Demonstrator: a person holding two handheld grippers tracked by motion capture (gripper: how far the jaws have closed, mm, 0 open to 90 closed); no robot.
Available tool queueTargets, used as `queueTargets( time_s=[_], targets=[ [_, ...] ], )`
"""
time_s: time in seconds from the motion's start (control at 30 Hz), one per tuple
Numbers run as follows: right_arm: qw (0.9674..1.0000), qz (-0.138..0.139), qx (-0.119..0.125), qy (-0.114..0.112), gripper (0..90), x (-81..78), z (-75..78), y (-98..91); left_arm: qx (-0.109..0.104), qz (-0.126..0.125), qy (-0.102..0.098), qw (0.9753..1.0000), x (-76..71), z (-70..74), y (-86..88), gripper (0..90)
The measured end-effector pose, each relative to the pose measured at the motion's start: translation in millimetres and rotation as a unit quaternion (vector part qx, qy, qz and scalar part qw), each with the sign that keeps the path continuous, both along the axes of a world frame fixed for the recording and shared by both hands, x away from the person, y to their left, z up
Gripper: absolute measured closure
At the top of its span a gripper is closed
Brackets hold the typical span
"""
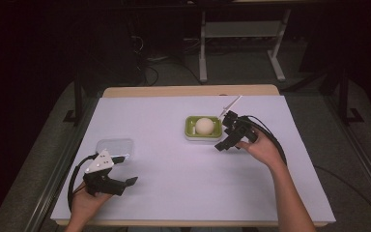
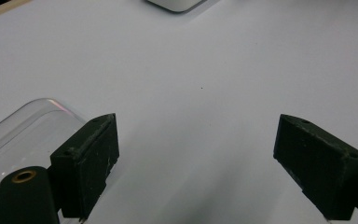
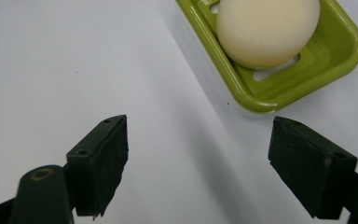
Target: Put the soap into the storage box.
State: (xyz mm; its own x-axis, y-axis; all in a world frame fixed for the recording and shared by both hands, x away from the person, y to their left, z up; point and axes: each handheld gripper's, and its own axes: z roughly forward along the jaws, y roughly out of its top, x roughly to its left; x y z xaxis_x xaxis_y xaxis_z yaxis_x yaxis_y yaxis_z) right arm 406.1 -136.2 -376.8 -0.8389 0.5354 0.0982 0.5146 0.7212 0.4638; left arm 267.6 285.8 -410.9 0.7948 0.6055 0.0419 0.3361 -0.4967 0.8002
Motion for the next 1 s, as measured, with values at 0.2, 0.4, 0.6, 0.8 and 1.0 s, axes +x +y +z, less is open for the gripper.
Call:
queueTargets(
  time_s=[0.2, 0.4, 0.6, 0.8, 1.0],
  targets=[
    [1.0000, -0.002, 0.002, -0.002, 18.8, -7.1, -3.2, -8.7, 0.001, 0.001, 0.001, 1.0000, -0.1, -0.5, -0.6, 13.6],
    [0.9999, -0.009, 0.009, -0.004, 18.9, -15.5, -5.6, -16.2, 0.002, 0.000, 0.000, 1.0000, -0.1, -0.9, -0.8, 13.6],
    [0.9998, -0.011, 0.013, -0.008, 19.2, -25.7, -5.2, -23.0, 0.002, -0.001, 0.000, 1.0000, -0.1, -0.8, -1.6, 13.6],
    [0.9997, -0.015, 0.016, -0.008, 19.3, -35.8, -7.3, -28.7, 0.006, -0.001, 0.002, 1.0000, -0.5, -0.9, -1.9, 13.7],
    [0.9995, -0.018, 0.024, -0.009, 19.1, -45.7, -10.2, -34.7, 0.006, 0.000, 0.004, 1.0000, -0.7, -0.9, -2.6, 13.7]
  ],
)
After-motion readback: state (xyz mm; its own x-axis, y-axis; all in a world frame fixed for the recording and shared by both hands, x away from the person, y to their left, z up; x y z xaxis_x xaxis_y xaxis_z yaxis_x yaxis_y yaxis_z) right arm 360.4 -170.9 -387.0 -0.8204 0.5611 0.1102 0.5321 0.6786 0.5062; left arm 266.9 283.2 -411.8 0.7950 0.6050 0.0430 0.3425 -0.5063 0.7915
